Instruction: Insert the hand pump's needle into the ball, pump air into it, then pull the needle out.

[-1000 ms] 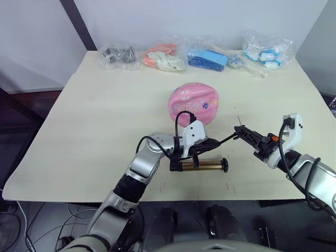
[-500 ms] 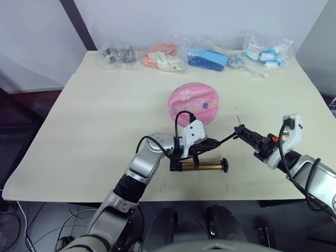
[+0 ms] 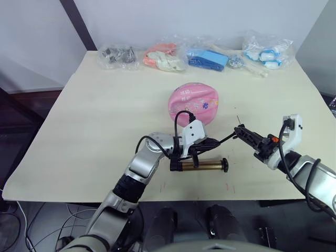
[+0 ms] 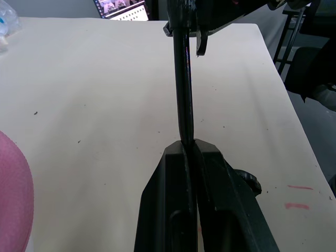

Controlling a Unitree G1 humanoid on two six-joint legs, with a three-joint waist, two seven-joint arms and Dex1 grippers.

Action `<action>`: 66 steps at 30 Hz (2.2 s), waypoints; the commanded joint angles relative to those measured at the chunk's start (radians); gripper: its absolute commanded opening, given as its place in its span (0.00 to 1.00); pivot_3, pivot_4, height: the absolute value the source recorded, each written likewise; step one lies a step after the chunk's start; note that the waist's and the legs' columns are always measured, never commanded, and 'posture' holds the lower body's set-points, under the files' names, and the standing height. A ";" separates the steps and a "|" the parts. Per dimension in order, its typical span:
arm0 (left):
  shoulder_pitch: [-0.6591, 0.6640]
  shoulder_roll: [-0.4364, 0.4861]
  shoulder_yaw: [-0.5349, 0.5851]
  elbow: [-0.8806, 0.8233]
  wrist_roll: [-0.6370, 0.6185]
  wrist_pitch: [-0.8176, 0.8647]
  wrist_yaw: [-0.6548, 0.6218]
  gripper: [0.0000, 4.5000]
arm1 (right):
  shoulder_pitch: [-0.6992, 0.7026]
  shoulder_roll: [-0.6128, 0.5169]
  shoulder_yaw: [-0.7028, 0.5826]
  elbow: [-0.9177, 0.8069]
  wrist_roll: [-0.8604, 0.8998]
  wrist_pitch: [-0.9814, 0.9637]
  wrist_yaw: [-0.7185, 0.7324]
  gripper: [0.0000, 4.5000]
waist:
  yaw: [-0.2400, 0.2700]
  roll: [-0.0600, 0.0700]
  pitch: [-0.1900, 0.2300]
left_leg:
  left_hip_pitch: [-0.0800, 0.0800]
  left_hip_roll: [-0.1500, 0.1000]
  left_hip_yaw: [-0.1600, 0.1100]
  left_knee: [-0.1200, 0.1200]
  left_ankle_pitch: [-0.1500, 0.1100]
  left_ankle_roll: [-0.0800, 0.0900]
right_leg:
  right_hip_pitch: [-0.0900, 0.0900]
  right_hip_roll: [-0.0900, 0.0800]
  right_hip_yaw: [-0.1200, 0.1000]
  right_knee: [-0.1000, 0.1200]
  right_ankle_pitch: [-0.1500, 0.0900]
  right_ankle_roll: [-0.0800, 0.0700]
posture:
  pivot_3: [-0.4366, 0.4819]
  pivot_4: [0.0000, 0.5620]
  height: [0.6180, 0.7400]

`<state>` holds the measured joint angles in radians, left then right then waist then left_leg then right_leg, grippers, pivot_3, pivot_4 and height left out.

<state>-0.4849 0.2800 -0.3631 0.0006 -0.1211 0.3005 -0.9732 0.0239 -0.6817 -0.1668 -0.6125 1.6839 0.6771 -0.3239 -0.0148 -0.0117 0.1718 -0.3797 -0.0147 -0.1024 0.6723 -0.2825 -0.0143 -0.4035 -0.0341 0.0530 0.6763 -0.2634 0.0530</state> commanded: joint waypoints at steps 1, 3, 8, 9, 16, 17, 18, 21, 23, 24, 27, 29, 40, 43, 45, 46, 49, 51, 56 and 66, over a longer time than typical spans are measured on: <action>0.003 -0.001 -0.002 -0.052 -0.019 -0.002 -0.001 0.00 | -0.006 -0.006 -0.029 -0.040 0.004 -0.014 0.010 0.21 | 0.000 0.000 0.000 | 0.000 0.000 0.000 0.000 0.000 0.000 | 0.000 0.000 0.000 0.000 0.000 0.000 | 0.48 0.27 1.00; 0.003 -0.001 -0.003 -0.052 -0.019 -0.001 -0.001 0.00 | -0.007 -0.005 -0.029 -0.040 -0.002 -0.016 0.011 0.09 | 0.000 0.000 0.000 | 0.000 0.000 0.000 0.000 0.000 0.000 | 0.000 0.000 0.000 0.000 0.000 0.000 | 0.48 0.27 1.00; 0.005 0.001 -0.003 -0.054 -0.019 0.003 0.000 0.00 | -0.009 0.001 -0.029 -0.044 -0.014 -0.020 0.016 0.09 | 0.000 0.000 0.000 | 0.000 0.000 0.000 0.000 0.000 0.000 | 0.000 0.000 0.000 0.000 0.000 0.000 | 0.48 0.27 1.00; 0.004 0.001 -0.002 -0.052 -0.018 0.003 -0.001 0.00 | -0.011 0.003 -0.027 -0.042 -0.017 -0.021 0.016 0.09 | 0.000 0.000 0.000 | 0.000 0.000 0.000 0.000 0.000 0.000 | 0.000 0.000 0.000 0.000 0.000 0.000 | 0.48 0.27 1.00; 0.003 -0.001 0.036 -0.078 -0.082 0.066 -0.002 0.25 | -0.024 0.011 -0.017 -0.042 -0.022 -0.022 0.010 0.09 | 0.000 0.000 0.000 | 0.000 0.000 0.000 0.000 0.000 0.000 | 0.000 0.000 0.000 0.000 0.000 0.000 | 0.48 0.27 1.00; 0.004 0.006 0.045 -0.086 -0.092 0.081 -0.004 0.34 | -0.028 0.011 -0.015 -0.041 -0.020 -0.021 0.009 0.09 | 0.000 0.000 0.000 | 0.000 0.000 0.000 0.000 0.000 0.000 | 0.000 0.000 0.000 0.000 0.000 0.000 | 0.48 0.27 1.00; 0.004 0.018 0.054 -0.094 -0.102 0.092 -0.008 0.44 | -0.032 0.011 -0.014 -0.040 -0.018 -0.021 0.005 0.09 | 0.000 0.000 0.000 | 0.000 0.000 0.000 0.000 0.000 0.000 | 0.000 0.000 0.000 0.000 0.000 0.000 | 0.48 0.27 1.00; 0.007 0.061 0.093 -0.124 -0.146 0.140 -0.024 0.72 | -0.040 0.007 -0.013 -0.037 -0.001 -0.018 -0.009 0.09 | -0.003 0.000 0.000 | 0.000 0.000 0.000 -0.001 0.000 0.000 | -0.001 0.000 0.000 0.000 0.000 0.000 | 0.48 0.27 1.00; 0.008 0.101 0.125 -0.149 -0.183 0.184 -0.040 0.94 | -0.047 0.000 -0.011 -0.031 0.019 -0.012 -0.026 0.09 | -0.003 0.000 0.000 | 0.000 0.000 0.000 -0.001 0.000 0.000 | -0.001 0.000 0.000 0.000 0.000 0.000 | 0.48 0.27 1.00; 0.009 0.122 0.139 -0.160 -0.197 0.202 -0.048 1.00 | -0.051 -0.006 -0.011 -0.027 0.030 -0.008 -0.033 0.09 | -0.003 0.000 0.000 | 0.000 0.001 0.000 -0.001 0.000 0.000 | -0.001 0.000 0.000 0.000 0.000 0.000 | 0.48 0.27 1.00; 0.007 0.181 0.179 -0.174 -0.229 0.240 -0.064 1.00 | -0.071 -0.020 -0.002 -0.004 0.059 0.003 -0.063 0.09 | -0.003 0.000 0.000 | 0.000 0.000 0.000 -0.001 0.000 0.000 | -0.001 0.000 0.000 -0.001 0.000 0.000 | 0.48 0.27 1.00; -0.004 0.227 0.216 -0.164 -0.239 0.249 -0.068 1.00 | -0.099 -0.040 0.003 0.028 0.076 0.020 -0.076 0.09 | -0.005 0.000 0.001 | -0.001 0.000 0.000 -0.001 0.000 0.000 | -0.001 0.000 0.000 -0.001 0.000 0.000 | 0.48 0.27 1.00; -0.096 0.371 0.289 -0.024 -0.204 0.173 -0.087 1.00 | -0.372 -0.039 0.115 0.258 0.269 0.134 -0.162 0.09 | -0.007 -0.001 0.002 | -0.003 0.001 0.000 -0.003 0.000 0.000 | -0.004 0.000 0.000 -0.003 0.000 0.000 | 0.48 0.27 1.00; -0.148 0.393 0.285 0.044 -0.186 0.141 -0.104 1.00 | -0.413 -0.015 0.115 0.299 0.288 0.158 -0.178 0.09 | -0.006 -0.001 0.002 | -0.004 0.001 0.000 -0.003 0.000 0.000 | -0.005 0.000 -0.001 -0.003 0.000 -0.001 | 0.48 0.27 1.00; -0.203 0.405 0.277 0.113 -0.165 0.110 -0.121 1.00 | -0.441 -0.019 0.131 0.331 0.288 0.195 -0.175 0.09 | -0.006 -0.001 0.002 | -0.005 0.001 0.000 -0.003 0.000 0.000 | -0.005 0.000 -0.001 -0.004 0.000 -0.001 | 0.48 0.27 1.00; -0.235 0.407 0.271 0.150 -0.154 0.094 -0.129 1.00 | -0.455 -0.015 0.135 0.356 0.288 0.208 -0.179 0.09 | -0.006 -0.001 0.002 | -0.006 0.001 0.000 -0.003 0.000 0.000 | -0.005 -0.001 -0.001 -0.004 0.000 0.000 | 0.48 0.27 1.00; -0.304 0.405 0.249 0.248 -0.122 0.042 -0.160 1.00 | -0.499 -0.012 0.152 0.419 0.288 0.243 -0.186 0.09 | -0.005 -0.001 0.002 | -0.009 0.000 0.000 -0.002 0.000 0.000 | -0.009 -0.001 -0.001 -0.004 0.000 0.000 | 0.48 0.27 1.00; -0.351 0.400 0.233 0.316 -0.096 0.008 -0.179 1.00 | -0.528 -0.020 0.167 0.457 0.288 0.270 -0.188 0.09 | -0.006 -0.001 0.002 | -0.011 0.000 0.000 -0.003 0.000 0.000 | -0.010 -0.001 -0.001 -0.004 0.000 0.000 | 0.48 0.27 1.00; -0.491 0.390 0.197 0.506 -0.021 -0.084 -0.218 1.00 | -0.567 -0.003 0.186 0.514 0.288 0.326 -0.211 0.09 | -0.019 -0.001 0.002 | -0.016 0.000 -0.001 -0.002 0.000 0.000 | -0.014 -0.001 -0.003 -0.004 0.000 0.000 | 0.48 0.27 1.00; -0.721 0.320 0.110 0.784 0.147 -0.179 -0.224 1.00 | -0.640 0.048 0.190 0.586 0.288 0.345 -0.253 0.09 | -0.029 -0.002 0.002 | -0.018 -0.001 -0.002 -0.001 0.000 0.000 | -0.016 -0.001 -0.004 -0.002 0.000 0.000 | 0.48 0.27 1.00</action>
<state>-1.1799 0.5962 -0.2511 0.7879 0.0194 0.1323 -1.1918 -0.5989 -0.6332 0.0326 -0.0099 1.9510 1.0223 -0.5774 -0.0442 -0.0134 0.1741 -0.3973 -0.0154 -0.1050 0.6710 -0.2825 -0.0140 -0.4194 -0.0353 0.0485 0.6746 -0.2631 0.0525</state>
